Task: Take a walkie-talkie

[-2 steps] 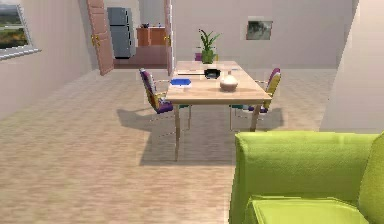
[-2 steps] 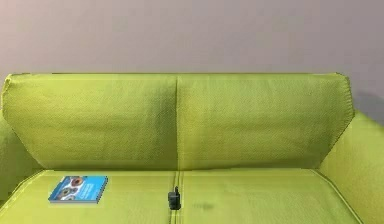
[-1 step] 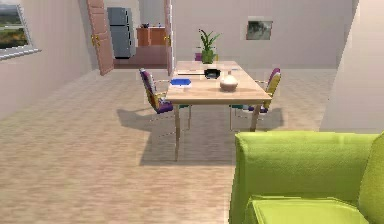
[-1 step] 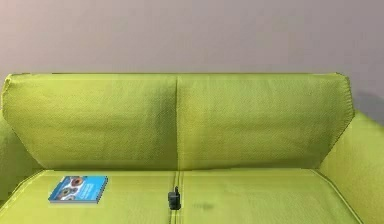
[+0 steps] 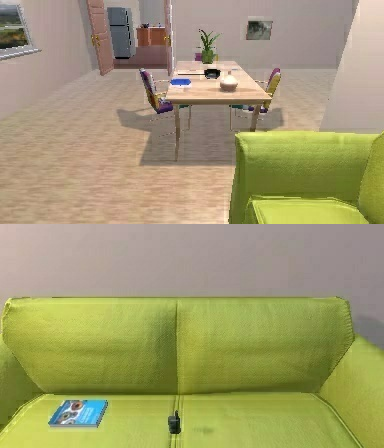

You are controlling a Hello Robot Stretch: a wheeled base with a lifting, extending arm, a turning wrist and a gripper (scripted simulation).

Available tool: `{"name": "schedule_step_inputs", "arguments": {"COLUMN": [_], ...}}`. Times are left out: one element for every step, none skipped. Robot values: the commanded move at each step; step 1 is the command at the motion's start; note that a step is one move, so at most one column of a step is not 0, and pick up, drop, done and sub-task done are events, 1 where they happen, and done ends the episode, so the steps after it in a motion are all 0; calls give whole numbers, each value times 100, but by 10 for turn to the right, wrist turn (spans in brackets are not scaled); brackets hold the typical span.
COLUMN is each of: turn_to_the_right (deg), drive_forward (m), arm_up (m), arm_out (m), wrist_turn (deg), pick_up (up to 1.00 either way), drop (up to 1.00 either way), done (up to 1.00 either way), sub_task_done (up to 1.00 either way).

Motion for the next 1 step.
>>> {"name": "schedule_step_inputs", "arguments": {"turn_to_the_right": [0], "drive_forward": [0], "arm_up": [0], "arm_out": [30], "wrist_turn": [0], "pick_up": [0], "drop": [0], "done": [0], "sub_task_done": [0]}}
